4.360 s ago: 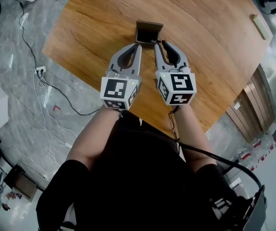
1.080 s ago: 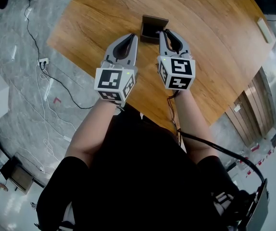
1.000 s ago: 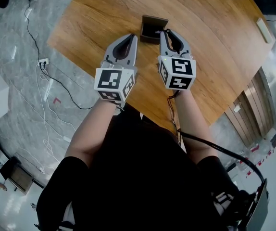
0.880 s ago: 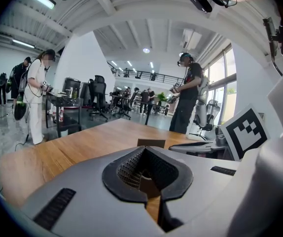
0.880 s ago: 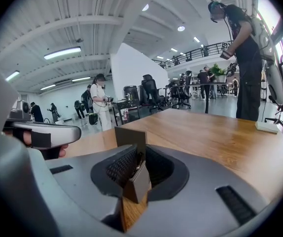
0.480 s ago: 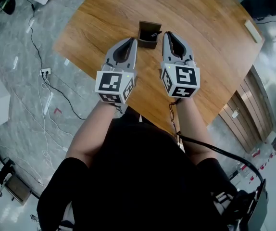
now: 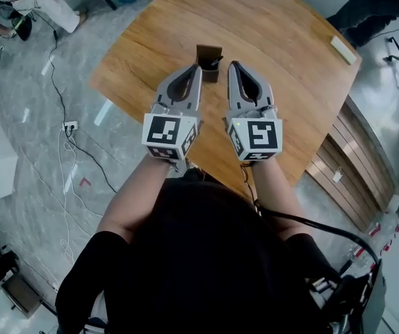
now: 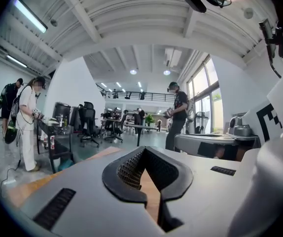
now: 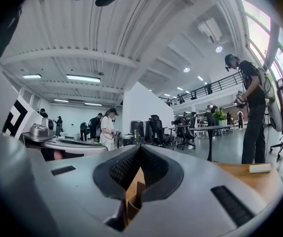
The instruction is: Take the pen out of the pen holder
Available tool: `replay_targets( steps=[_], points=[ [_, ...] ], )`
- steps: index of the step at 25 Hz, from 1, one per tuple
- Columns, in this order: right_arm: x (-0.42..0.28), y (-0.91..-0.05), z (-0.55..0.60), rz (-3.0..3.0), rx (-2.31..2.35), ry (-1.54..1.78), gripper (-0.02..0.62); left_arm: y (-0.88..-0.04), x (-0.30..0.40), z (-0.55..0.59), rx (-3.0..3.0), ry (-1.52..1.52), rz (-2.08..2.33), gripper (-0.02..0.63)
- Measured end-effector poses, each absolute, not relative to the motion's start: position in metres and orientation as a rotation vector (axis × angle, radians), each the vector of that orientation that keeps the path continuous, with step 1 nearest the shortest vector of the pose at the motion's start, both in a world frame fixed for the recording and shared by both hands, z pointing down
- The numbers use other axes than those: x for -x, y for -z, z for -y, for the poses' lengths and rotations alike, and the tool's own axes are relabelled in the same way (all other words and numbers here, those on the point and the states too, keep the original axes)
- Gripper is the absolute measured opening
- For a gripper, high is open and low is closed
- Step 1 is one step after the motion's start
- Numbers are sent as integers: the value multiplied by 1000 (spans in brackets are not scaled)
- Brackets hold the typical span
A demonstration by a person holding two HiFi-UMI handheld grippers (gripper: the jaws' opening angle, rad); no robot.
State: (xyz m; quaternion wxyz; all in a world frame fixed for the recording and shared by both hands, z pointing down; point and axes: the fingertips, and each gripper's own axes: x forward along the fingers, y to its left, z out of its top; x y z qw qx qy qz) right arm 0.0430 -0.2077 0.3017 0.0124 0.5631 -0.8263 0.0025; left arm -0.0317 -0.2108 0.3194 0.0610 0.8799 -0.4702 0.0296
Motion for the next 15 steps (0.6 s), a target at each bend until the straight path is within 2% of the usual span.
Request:
replay_targets(
  steps=[15],
  points=[
    [-46, -263, 174, 2623, -1771, 108, 14, -276, 22, 181, -2746, 14, 1454, 0]
  ],
)
